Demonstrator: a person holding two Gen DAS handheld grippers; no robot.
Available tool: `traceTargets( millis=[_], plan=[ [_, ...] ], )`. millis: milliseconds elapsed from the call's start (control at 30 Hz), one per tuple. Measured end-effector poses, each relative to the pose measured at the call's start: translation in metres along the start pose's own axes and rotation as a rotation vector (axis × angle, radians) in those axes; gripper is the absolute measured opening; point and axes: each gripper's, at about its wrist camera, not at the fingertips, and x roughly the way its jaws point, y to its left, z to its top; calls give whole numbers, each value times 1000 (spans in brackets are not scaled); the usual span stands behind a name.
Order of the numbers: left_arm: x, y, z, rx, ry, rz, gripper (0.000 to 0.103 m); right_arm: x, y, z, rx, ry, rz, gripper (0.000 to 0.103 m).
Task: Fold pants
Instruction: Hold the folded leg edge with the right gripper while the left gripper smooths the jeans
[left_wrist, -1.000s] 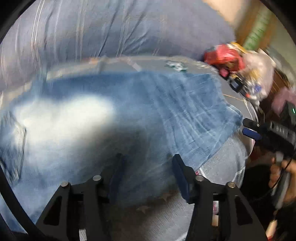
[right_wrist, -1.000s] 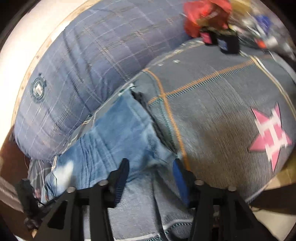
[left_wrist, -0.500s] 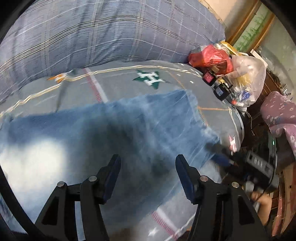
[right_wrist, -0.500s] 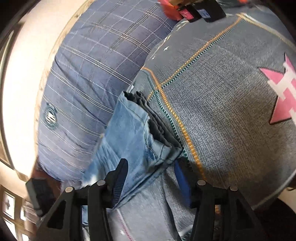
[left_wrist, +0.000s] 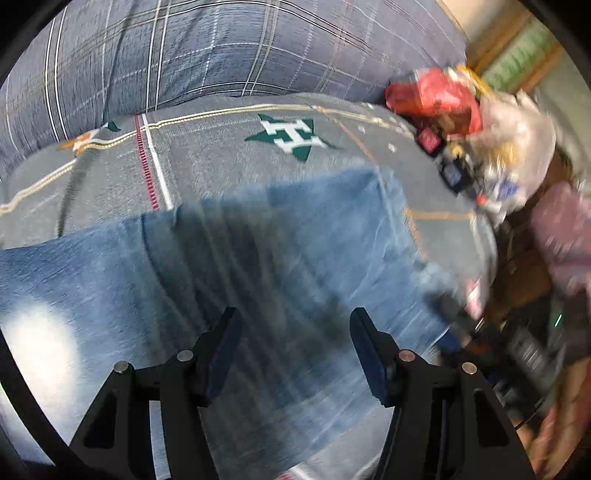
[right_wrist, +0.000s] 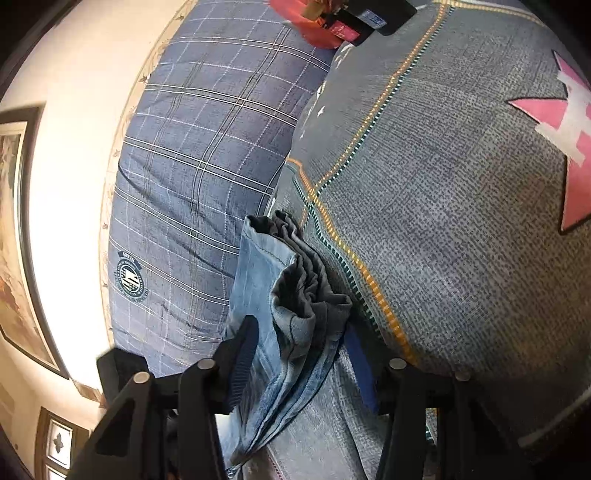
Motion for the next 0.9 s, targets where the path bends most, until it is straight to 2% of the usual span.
traceTargets(
  millis=[67,233,333,467,567,600,767,900],
  plan=[
    [-1,-2,8,-13,-5,-17,62,-3,3,-1,-4,-23,9,44],
    [13,-10,12,43,29,46,62,-23,22,-4,-113,-83,106,45],
    [16,-8,9,28,30,45,62,-20,19,-7,-127,-50,26,48],
    [16,-10,10,31,29,48,62,-23,8,-10,-95,-32,-20,50],
    [15,-11,13,29,24,49,62,-28,4,-10,-85,-44,-48,62],
    [13,-9,12,26,23,45,62,-27,1,-11,-68,-39,-46,63],
    [13,-4,13,21,22,52,62,-20,-3,-10,-13,-20,-11,63],
    [14,-1,13,12,27,41,62,0,-11,1,119,12,81,64]
  ],
)
